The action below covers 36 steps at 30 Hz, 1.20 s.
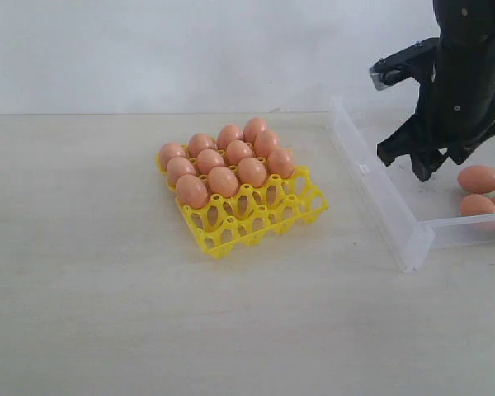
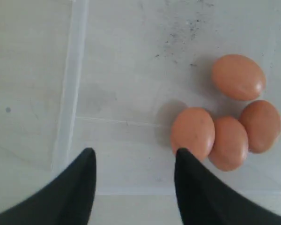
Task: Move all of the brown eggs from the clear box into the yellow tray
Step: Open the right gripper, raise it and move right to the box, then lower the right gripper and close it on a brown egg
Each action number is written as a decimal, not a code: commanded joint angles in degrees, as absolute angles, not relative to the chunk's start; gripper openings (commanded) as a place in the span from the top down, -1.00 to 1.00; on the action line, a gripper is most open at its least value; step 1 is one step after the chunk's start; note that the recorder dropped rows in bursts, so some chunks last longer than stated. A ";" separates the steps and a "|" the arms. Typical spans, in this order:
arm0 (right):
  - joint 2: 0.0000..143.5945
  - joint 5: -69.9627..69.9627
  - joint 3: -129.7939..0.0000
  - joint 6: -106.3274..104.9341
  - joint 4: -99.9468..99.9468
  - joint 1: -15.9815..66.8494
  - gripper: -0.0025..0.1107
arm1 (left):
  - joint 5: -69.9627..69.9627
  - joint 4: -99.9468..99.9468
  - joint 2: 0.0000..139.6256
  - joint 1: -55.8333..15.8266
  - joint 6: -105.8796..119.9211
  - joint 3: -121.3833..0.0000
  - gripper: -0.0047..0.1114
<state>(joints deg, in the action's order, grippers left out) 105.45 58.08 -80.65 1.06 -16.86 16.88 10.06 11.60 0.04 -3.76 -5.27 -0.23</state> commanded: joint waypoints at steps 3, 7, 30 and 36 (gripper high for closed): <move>104.65 50.22 -81.47 -8.25 -31.46 16.52 0.42 | 9.88 11.46 0.00 -4.06 -5.56 0.00 0.85; 104.65 54.12 -81.36 -25.47 -34.71 16.52 -0.05 | 9.88 11.46 0.00 -4.06 -5.56 0.00 0.85; 121.41 34.02 -82.19 -13.88 -31.45 -0.23 -0.14 | 9.88 11.46 0.00 -4.06 -5.56 0.00 0.85; 123.08 28.33 -86.66 -5.23 -15.02 -2.46 -0.14 | 9.88 11.46 0.00 -4.06 -5.56 0.00 0.85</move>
